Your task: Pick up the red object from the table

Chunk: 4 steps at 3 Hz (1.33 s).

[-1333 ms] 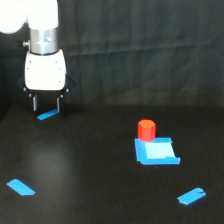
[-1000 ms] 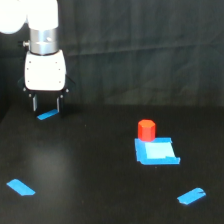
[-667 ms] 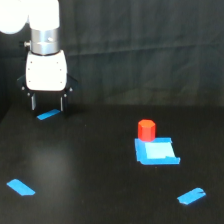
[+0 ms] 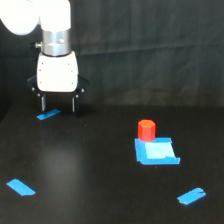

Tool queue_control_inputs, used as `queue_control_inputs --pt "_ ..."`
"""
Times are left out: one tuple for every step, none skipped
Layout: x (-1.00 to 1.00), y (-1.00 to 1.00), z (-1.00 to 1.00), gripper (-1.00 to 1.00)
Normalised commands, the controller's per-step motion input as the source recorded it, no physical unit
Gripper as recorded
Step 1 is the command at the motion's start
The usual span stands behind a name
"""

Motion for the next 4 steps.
queue_control_inputs --pt "0.92 -0.18 0.05 0.90" --pt "0.90 -0.15 0.04 1.00" --pt "0.95 0.09 -0.18 1.00" --pt "0.85 -0.18 -0.13 0.97"
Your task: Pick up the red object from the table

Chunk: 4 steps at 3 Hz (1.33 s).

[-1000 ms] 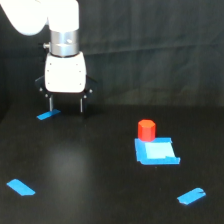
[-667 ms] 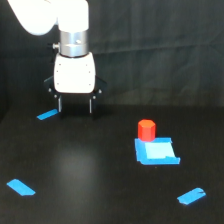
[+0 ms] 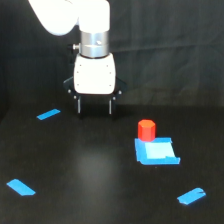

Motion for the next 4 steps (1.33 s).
queue_control_inputs --pt "0.85 -0.19 0.05 1.00" --pt "0.86 -0.33 0.16 0.93" --pt "0.64 -0.57 0.32 1.00" --pt "0.36 -0.70 0.38 0.93"
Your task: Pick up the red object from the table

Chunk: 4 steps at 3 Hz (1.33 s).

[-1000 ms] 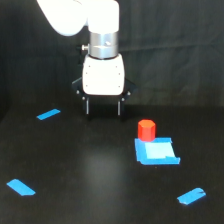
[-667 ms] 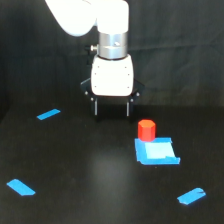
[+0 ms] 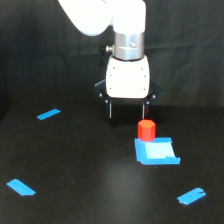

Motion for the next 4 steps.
queue_control_inputs --pt "0.27 -0.74 -0.04 0.96" --pt "0.21 -0.76 -0.18 1.00" --pt "0.12 -0.78 -0.13 0.84" --pt "0.15 -0.81 -0.08 1.00"
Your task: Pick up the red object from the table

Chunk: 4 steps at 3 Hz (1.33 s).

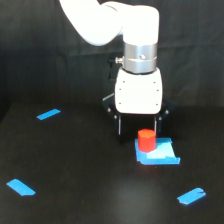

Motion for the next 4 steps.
queue_control_inputs --pt "0.27 -0.59 -0.24 1.00" --pt "0.09 -0.10 -0.31 0.68" --pt "0.05 -0.01 -0.25 -0.91" --pt "0.09 -0.02 -0.26 -0.95"
